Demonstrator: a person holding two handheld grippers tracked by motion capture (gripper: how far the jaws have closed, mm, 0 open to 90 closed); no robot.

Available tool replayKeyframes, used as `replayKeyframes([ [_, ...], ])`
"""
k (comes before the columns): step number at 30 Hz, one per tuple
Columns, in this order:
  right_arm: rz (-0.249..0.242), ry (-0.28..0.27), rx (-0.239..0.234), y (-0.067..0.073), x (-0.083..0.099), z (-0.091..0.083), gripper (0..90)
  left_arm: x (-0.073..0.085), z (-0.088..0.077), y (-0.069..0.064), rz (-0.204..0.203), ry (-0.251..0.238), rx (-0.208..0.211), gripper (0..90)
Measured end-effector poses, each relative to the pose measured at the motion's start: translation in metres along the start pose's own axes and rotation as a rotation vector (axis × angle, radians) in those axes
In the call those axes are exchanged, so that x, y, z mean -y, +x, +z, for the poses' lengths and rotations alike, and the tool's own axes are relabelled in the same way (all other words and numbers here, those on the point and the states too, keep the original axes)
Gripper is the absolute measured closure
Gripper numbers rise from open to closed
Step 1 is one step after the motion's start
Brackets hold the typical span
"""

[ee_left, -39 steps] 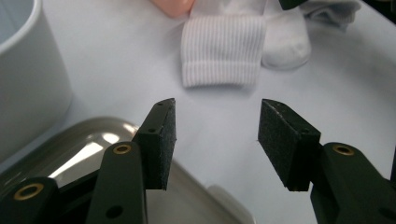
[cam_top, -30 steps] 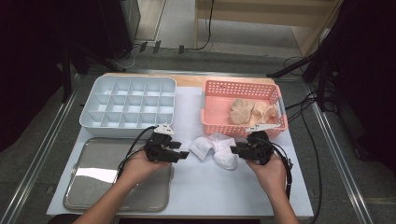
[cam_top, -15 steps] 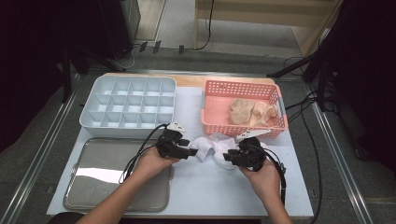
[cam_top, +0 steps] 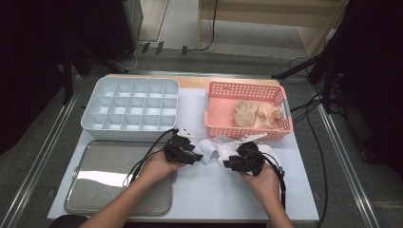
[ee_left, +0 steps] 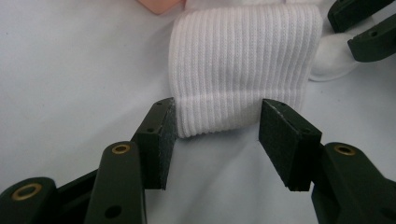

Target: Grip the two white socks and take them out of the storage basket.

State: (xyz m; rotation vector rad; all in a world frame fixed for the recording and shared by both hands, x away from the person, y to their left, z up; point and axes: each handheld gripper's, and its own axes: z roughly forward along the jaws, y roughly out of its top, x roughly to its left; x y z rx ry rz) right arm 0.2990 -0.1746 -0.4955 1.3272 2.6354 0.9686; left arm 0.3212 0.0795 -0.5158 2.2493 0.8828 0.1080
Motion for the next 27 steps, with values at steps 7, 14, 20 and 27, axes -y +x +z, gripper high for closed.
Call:
replayKeyframes([
  [7,-0.016,0.016,0.010,0.003,0.003,0.010,60.3,0.002,0.001,-0.003,-0.024,-0.018,-0.034,51.9],
  [14,-0.035,-0.025,0.072,0.009,0.006,0.014,68.2,0.004,0.001,-0.004,-0.011,-0.034,-0.079,66.7],
  [20,-0.012,-0.029,0.104,0.005,0.004,0.015,85.0,0.004,0.000,-0.001,-0.030,-0.026,-0.083,80.8],
  [27,0.018,-0.004,0.066,0.002,-0.002,0.008,85.4,0.002,-0.003,0.003,-0.066,-0.002,-0.066,86.2],
])
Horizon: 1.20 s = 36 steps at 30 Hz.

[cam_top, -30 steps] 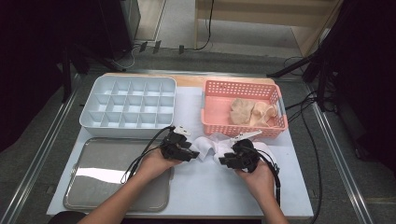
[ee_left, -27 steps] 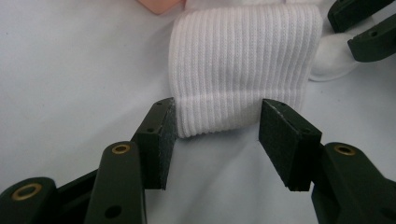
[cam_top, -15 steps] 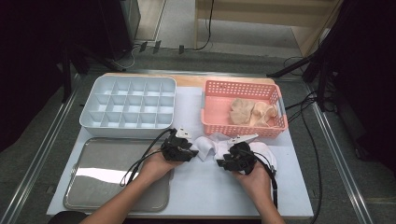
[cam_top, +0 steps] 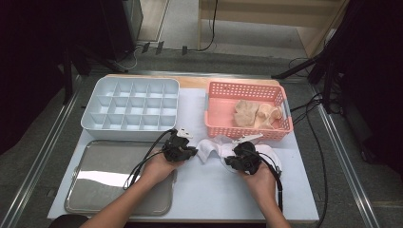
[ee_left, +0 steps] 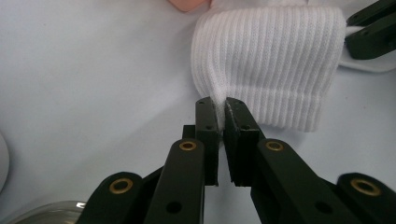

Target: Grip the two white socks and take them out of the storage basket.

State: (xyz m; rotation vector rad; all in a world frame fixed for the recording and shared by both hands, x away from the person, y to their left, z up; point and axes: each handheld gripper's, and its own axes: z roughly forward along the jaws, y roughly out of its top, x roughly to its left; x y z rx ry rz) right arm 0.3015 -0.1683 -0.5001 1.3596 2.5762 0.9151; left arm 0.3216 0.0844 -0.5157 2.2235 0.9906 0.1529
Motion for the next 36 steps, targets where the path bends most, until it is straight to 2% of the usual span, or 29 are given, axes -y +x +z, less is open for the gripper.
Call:
replayKeyframes([
  [6,0.012,-0.057,-0.009,-0.001,-0.001,-0.020,85.3,0.000,-0.008,0.006,-0.032,0.002,0.008,86.8],
  [9,0.025,-0.080,-0.012,-0.005,0.000,-0.029,85.3,0.000,-0.019,0.009,-0.042,-0.006,0.011,86.9],
  [11,0.038,-0.094,-0.015,-0.009,0.001,-0.034,85.3,0.001,-0.027,0.010,-0.064,-0.021,0.022,87.0],
  [13,0.044,-0.108,-0.011,-0.012,0.001,-0.039,85.3,0.001,-0.035,0.010,-0.057,-0.022,0.023,87.0],
  [18,0.073,-0.130,-0.008,-0.022,0.003,-0.047,85.2,0.005,-0.053,0.013,-0.087,-0.038,0.029,87.0],
  [26,0.085,-0.113,0.018,-0.031,0.005,-0.049,85.1,0.016,-0.070,0.021,-0.112,-0.024,0.020,86.9],
  [31,0.105,-0.079,0.023,-0.037,0.015,-0.048,85.0,0.025,-0.070,0.019,-0.116,0.002,0.019,86.9],
  [36,0.114,-0.060,0.018,-0.038,0.021,-0.048,84.5,0.031,-0.066,0.013,-0.098,0.033,0.034,86.7],
])
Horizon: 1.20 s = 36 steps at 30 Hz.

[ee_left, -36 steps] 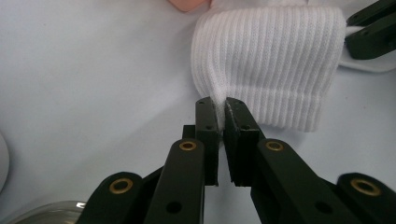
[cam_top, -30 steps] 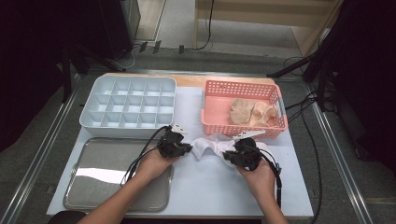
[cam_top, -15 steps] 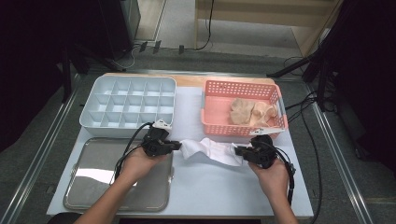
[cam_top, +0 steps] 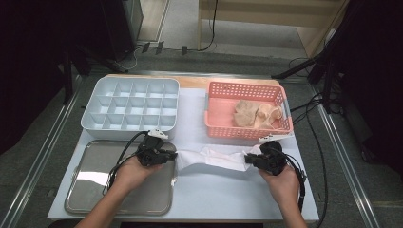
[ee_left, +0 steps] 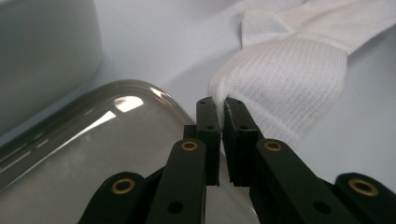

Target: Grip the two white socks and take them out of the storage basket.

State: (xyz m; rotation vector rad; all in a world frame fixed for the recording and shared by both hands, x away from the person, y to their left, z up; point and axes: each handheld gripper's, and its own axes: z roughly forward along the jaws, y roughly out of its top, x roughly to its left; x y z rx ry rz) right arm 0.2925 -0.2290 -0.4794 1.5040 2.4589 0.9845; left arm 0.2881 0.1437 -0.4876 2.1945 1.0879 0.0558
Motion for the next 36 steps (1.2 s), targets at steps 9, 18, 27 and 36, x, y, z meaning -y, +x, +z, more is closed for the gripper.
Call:
replayKeyframes([
  [9,-0.009,0.030,-0.013,0.001,0.014,-0.005,81.6,0.010,0.002,-0.010,0.017,0.044,0.019,86.2],
  [18,-0.012,-0.010,-0.011,-0.001,0.012,-0.013,67.9,0.010,-0.002,-0.009,0.022,0.038,0.045,82.2],
  [27,-0.030,-0.038,0.000,0.001,0.005,-0.010,69.8,0.005,-0.012,-0.005,0.011,-0.027,0.038,70.9],
  [36,-0.040,-0.037,-0.013,0.002,-0.004,0.001,70.5,-0.007,0.016,-0.012,0.042,-0.008,0.049,62.8],
])
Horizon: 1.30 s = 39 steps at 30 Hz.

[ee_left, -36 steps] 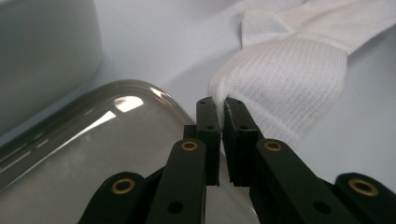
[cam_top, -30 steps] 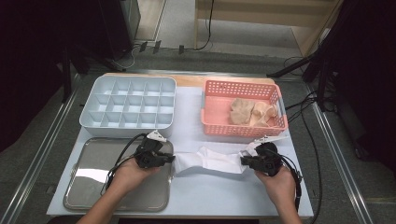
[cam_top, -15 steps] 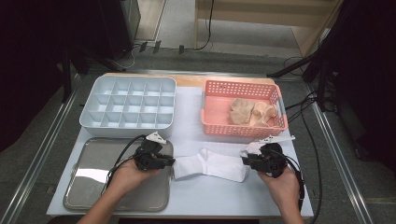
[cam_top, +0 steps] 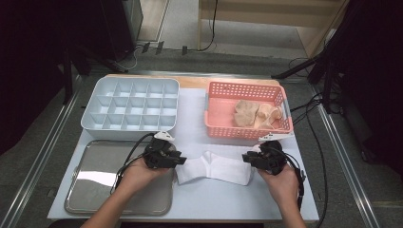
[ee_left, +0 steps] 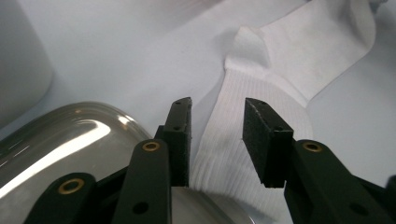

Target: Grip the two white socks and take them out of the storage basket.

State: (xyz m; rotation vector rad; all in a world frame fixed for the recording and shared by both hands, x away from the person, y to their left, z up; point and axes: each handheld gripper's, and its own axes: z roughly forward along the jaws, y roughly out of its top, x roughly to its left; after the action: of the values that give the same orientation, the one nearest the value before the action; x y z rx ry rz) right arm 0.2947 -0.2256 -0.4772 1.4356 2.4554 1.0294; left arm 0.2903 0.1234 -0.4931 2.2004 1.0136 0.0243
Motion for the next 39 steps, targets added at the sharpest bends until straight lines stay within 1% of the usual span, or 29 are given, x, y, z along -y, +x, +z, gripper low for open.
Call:
replayKeyframes([
  [2,0.000,0.017,-0.002,0.001,0.000,0.004,70.5,0.000,0.005,-0.001,0.007,0.016,-0.007,61.2],
  [4,-0.011,0.027,-0.002,0.001,0.000,0.008,71.9,0.000,0.008,-0.002,0.011,0.020,-0.011,61.0],
  [8,-0.017,0.053,-0.008,0.002,0.003,0.009,78.9,0.000,0.012,-0.002,0.010,0.029,-0.011,60.9],
  [11,-0.002,0.068,-0.009,0.001,0.008,0.008,83.6,0.000,0.014,-0.003,0.019,0.041,-0.016,60.9],
  [14,0.010,0.081,-0.003,-0.001,0.013,0.007,85.9,0.000,0.016,-0.004,0.032,0.051,-0.025,60.9],
  [17,0.016,0.095,0.005,-0.003,0.018,0.004,86.4,-0.001,0.017,-0.005,0.042,0.056,-0.032,60.8],
  [23,0.050,0.125,0.018,-0.011,0.029,-0.003,86.4,-0.002,0.017,-0.004,0.033,0.051,-0.023,60.7],
  [25,0.059,0.131,0.013,-0.013,0.030,-0.004,86.4,-0.003,0.018,-0.004,0.033,0.049,-0.013,60.4],
  [27,0.061,0.143,0.022,-0.014,0.032,-0.003,86.5,-0.003,0.018,-0.005,0.030,0.040,0.001,59.9],
  [28,0.064,0.152,0.025,-0.014,0.033,-0.003,86.5,-0.003,0.019,-0.005,0.034,0.040,0.000,59.7],
  [30,0.064,0.144,0.024,-0.014,0.033,-0.003,85.1,-0.003,0.021,-0.006,0.036,0.047,0.000,59.3],
  [31,0.055,0.127,0.019,-0.014,0.032,-0.005,83.3,-0.003,0.022,-0.006,0.042,0.057,-0.002,59.3],
  [33,0.039,0.082,0.030,-0.013,0.030,-0.009,79.3,-0.002,0.023,-0.006,0.034,0.059,-0.004,59.1],
  [35,0.041,0.065,0.041,-0.014,0.029,-0.011,77.7,-0.002,0.024,-0.005,0.033,0.064,-0.004,58.9],
  [39,0.055,0.055,0.059,-0.019,0.030,-0.016,75.0,-0.001,0.024,-0.005,0.038,0.064,-0.004,58.5],
])
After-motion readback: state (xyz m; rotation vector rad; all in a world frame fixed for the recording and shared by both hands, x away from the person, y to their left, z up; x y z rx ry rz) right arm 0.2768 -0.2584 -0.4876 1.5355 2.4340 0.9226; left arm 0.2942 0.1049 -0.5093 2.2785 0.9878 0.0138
